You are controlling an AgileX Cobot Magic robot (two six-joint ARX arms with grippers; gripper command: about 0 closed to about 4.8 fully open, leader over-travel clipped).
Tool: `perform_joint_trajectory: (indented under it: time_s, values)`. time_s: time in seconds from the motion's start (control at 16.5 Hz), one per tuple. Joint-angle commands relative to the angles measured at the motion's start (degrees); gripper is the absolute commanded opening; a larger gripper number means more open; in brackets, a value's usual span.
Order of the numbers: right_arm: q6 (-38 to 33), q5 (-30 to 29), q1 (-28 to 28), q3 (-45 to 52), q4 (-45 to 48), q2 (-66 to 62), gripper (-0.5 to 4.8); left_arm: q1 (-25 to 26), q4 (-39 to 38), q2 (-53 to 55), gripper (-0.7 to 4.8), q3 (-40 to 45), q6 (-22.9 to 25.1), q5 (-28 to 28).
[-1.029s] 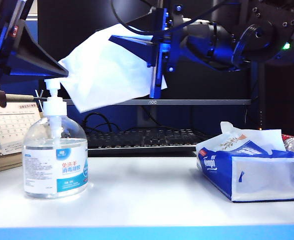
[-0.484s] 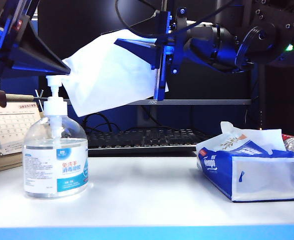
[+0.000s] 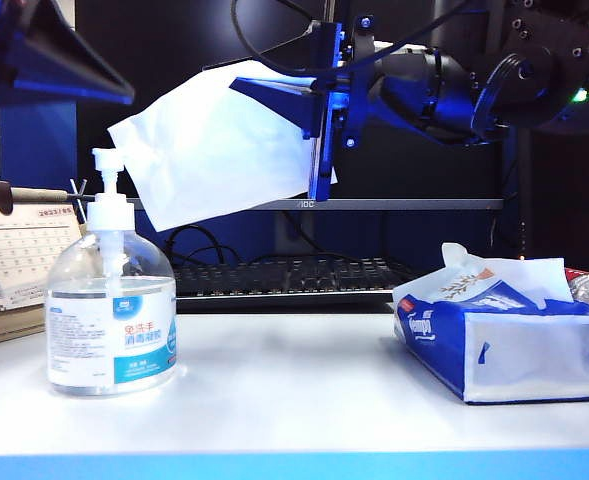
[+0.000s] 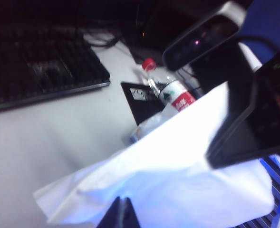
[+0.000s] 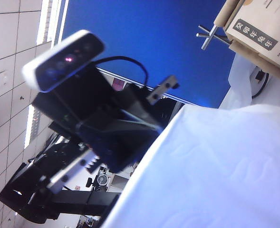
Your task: Pull out a tissue from the tissue dispenser, then press the switch of the alcohol sanitizer bottle to drop some sanitizer on the paper tissue, and finally place the treated tissue on the table.
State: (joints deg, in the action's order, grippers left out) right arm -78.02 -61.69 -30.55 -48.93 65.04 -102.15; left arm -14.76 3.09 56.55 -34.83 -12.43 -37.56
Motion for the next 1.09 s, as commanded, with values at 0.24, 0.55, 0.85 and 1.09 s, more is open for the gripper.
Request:
perform_joint_trajectory:
  time_s: [0.24,0.55,0.85,1.09]
  values:
    - [0.17,-0.59,2.34,-0.22,1.73,0.24,-0.05,3.69,-6.69,-6.03,-0.02,-4.5,4.46,0.92]
    - [-0.81,-1.44,3.43,-0.24,2.99,0.24,-0.05,9.64,-11.21,-10.36,-0.02,-4.5,6.45,0.87]
    - [-9.68,-3.17,4.02,-0.26,15.65,0.24,-0.05,21.44,-18.38,-16.33,-0.02,-4.48,11.19,0.07]
    - [-9.31,-4.0,4.92,-0.52,15.89,0.44,-0.05,34.29,-24.55,-22.51,-0.05,-4.39,14.49,-2.05]
